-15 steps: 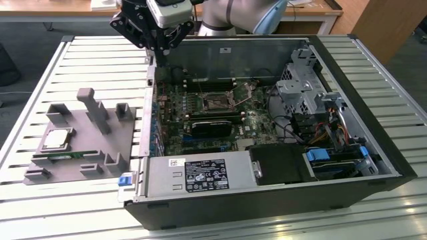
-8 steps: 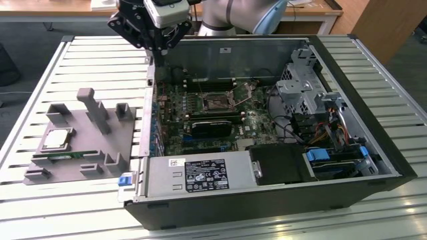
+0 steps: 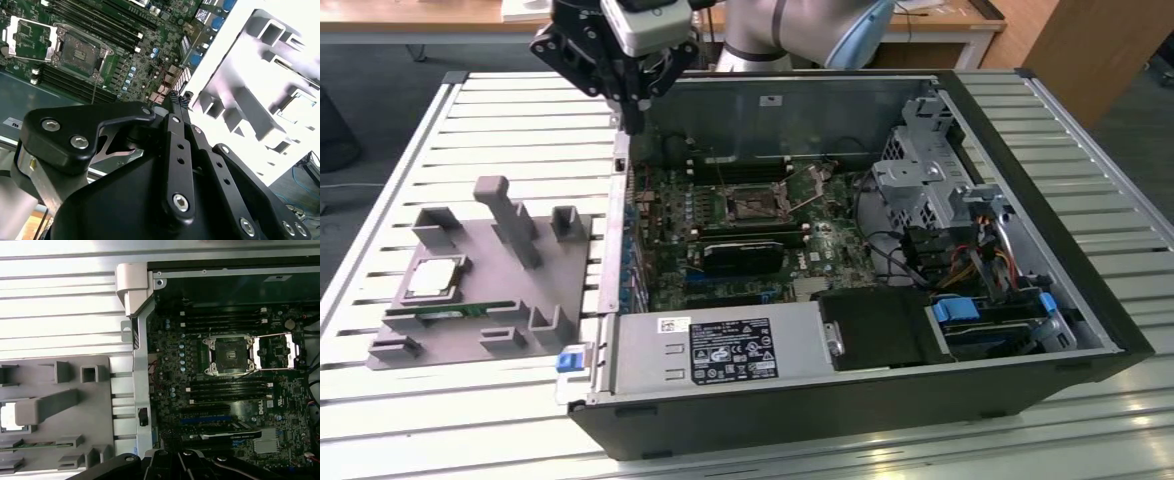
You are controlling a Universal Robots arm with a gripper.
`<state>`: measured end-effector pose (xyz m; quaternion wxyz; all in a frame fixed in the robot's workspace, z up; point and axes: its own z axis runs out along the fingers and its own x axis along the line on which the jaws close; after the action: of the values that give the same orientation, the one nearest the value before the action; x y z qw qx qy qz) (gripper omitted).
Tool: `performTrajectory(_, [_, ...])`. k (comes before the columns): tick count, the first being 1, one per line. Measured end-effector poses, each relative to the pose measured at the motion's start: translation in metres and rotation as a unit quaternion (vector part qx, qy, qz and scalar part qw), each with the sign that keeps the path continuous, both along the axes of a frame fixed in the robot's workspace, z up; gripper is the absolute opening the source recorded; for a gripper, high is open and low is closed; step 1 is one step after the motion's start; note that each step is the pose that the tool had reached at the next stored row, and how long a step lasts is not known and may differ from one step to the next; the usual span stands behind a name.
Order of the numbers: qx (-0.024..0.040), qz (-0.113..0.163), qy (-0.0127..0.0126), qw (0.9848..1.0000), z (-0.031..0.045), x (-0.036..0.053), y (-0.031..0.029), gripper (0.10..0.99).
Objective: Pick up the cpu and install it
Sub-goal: 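Reach for the cpu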
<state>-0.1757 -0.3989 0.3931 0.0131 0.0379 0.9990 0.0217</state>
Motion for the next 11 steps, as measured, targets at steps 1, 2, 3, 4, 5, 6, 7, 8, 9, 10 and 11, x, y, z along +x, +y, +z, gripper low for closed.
performTrajectory(1, [0.0000, 0.000, 0.0000, 1.0000, 0.0000, -0.0005, 0.0000, 0.106])
performTrajectory(2, [0.0000, 0.000, 0.0000, 1.0000, 0.0000, -0.0010, 0.0000, 0.106])
performTrajectory(3, [0.0000, 0.000, 0.0000, 1.0000, 0.0000, -0.0015, 0.0000, 0.106])
performTrajectory(4, [0.0000, 0.000, 0.0000, 1.0000, 0.0000, -0.0019, 0.0000, 0.106])
performTrajectory(5, [0.0000, 0.000, 0.0000, 1.0000, 0.0000, -0.0024, 0.0000, 0.106])
performTrajectory(6, [0.0000, 0.000, 0.0000, 1.0000, 0.0000, -0.0028, 0.0000, 0.106])
performTrajectory(7, [0.0000, 0.000, 0.0000, 1.0000, 0.0000, -0.0033, 0.0000, 0.106])
performTrajectory(8, [0.0000, 0.000, 0.0000, 1.0000, 0.0000, -0.0038, 0.0000, 0.106])
performTrajectory(9, [0.0000, 0.000, 0.0000, 1.0000, -0.0001, -0.0042, 0.0000, 0.106])
performTrajectory(10, [0.0000, 0.000, 0.0000, 1.0000, -0.0001, -0.0046, 0.0000, 0.106])
performTrajectory(11, [0.0000, 0.000, 0.0000, 1.0000, 0.0000, -0.0050, 0.0000, 0.106])
